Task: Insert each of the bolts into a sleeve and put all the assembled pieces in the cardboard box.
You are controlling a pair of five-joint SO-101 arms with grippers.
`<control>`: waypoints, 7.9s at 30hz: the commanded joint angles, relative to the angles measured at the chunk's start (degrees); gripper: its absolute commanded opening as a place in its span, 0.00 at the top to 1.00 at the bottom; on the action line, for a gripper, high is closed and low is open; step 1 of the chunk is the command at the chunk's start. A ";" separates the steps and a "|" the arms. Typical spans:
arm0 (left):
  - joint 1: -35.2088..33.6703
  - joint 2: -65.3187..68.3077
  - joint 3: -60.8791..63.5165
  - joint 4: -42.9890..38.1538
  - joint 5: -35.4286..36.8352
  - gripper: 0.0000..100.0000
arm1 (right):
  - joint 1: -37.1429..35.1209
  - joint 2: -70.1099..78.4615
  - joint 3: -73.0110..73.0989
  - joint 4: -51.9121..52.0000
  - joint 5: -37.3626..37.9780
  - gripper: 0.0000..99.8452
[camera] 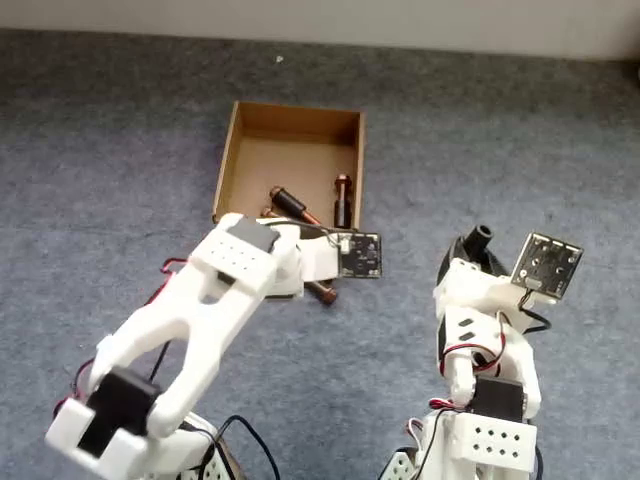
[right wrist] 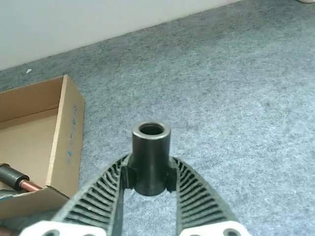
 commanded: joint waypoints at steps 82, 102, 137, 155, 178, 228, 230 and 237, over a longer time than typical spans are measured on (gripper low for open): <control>7.69 -56.75 13.23 2.29 54.86 0.99 | -16.48 -21.85 -3.03 17.19 -4.13 0.99; 7.34 -98.95 35.38 -23.03 75.78 0.99 | -33.98 -21.76 10.15 -4.26 -2.02 0.99; -1.10 -98.42 36.88 -21.45 88.09 0.99 | -45.76 -21.76 22.81 -10.77 20.48 0.99; 2.86 -98.42 41.19 -17.58 87.03 0.99 | -47.96 -21.76 22.90 -10.59 23.47 0.99; 5.05 -98.42 45.23 -10.64 76.84 0.76 | -43.82 -21.76 22.73 -10.51 23.38 0.99; -28.09 -98.33 63.87 1.93 69.19 0.99 | -32.48 -19.65 7.43 -4.00 15.21 1.00; -28.09 -98.33 63.87 1.93 69.19 0.99 | -32.48 -14.81 2.51 -4.00 15.21 1.00; -28.09 -98.33 63.87 1.93 69.19 0.99 | -32.48 11.56 -12.79 -9.80 14.95 1.00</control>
